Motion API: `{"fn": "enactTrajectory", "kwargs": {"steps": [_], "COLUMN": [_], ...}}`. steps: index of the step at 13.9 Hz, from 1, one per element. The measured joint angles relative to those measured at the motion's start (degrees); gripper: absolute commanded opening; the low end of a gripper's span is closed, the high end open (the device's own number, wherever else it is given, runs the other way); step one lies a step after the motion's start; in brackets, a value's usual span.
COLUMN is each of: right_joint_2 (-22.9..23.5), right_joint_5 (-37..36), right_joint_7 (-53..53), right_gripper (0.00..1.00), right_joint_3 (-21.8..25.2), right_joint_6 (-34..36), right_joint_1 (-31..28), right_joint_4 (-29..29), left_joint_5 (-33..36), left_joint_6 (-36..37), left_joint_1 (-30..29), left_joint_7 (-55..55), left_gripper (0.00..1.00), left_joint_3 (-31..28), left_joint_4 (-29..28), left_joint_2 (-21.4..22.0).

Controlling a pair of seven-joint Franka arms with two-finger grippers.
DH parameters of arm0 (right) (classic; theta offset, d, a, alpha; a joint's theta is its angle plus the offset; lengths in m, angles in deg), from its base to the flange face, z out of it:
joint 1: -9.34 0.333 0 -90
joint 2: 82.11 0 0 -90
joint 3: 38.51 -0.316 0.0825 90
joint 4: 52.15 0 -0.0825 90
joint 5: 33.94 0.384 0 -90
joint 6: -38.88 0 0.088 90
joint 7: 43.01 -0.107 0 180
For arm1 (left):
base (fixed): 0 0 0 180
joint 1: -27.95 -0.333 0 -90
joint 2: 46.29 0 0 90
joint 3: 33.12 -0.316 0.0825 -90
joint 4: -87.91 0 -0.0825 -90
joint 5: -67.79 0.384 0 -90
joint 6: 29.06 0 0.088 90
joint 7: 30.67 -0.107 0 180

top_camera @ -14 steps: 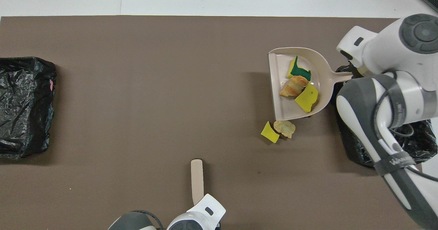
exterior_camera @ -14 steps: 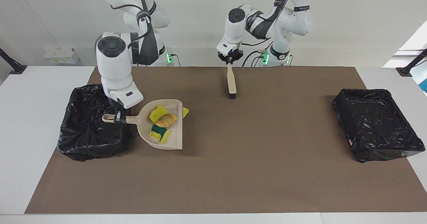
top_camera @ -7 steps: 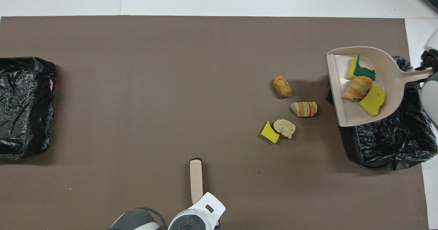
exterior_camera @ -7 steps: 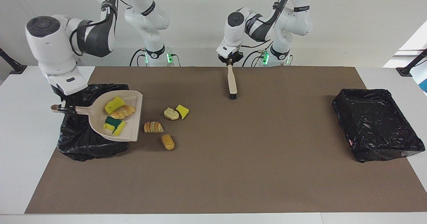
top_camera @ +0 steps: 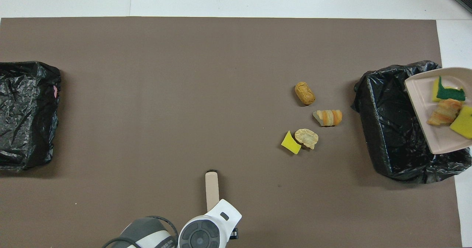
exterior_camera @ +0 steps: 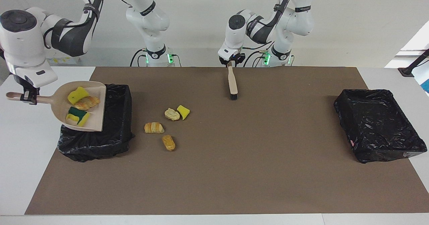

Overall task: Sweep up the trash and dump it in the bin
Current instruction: 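Carry the loaded dustpan with the right gripper over the far bin, then tip the dustpan with the right gripper to dump pieces into the bin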

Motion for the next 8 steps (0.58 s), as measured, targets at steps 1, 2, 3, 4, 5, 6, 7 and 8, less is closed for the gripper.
{"fn": "enactTrajectory", "kwargs": {"steps": [1,2,3,4,5,6,7,8], "right_joint_2": [-1.06,-2.39,-3.72,-4.88,-5.87,-6.75,-7.65,-8.62], "right_joint_5": [-3.66,-7.03,-9.92,-12.71,-15.26,-17.38,-18.74,-20.03], "right_joint_7": [-3.97,-8.45,-11.93,-14.48,-16.74,-18.87,-20.65,-22.05], "right_gripper": [0.0,0.0,0.0,0.0,0.0,0.0,0.0,0.0], "right_joint_3": [-0.31,-0.53,-0.63,-0.67,-0.73,-0.74,-0.76,-0.76], "right_joint_6": [-1.08,-1.7,-1.91,-1.93,-1.93,-1.92,-1.92,-1.92], "right_joint_1": [0.2,0.77,1.83,3.16,4.29,5.16,5.74,6.05], "right_joint_4": [2.17,4.68,6.96,8.89,10.53,12.09,13.63,15.25], "left_joint_5": [0.02,0.54,2.23,4.26,5.64,6.38,7.12,8.35], "left_joint_6": [0.4,1.79,3.9,5.85,7.64,9.65,12.17,14.8], "left_joint_1": [-1.75,-4.06,-6.47,-8.9,-11.28,-13.39,-15.47,-17.45], "left_joint_7": [-1.36,-3.53,-5.87,-7.57,-9.33,-11.42,-13.5,-15.27], "left_gripper": [1.0,1.0,1.0,1.0,1.0,1.0,1.0,1.0], "left_joint_3": [-0.08,-0.17,-0.31,-0.4,-0.53,-0.62,-0.69,-0.73], "left_joint_4": [1.73,4.14,6.95,10.03,13.25,16.46,19.68,22.74], "left_joint_2": [-0.43,-0.77,-0.96,-1.0,-0.97,-0.95,-0.95,-0.98]}}
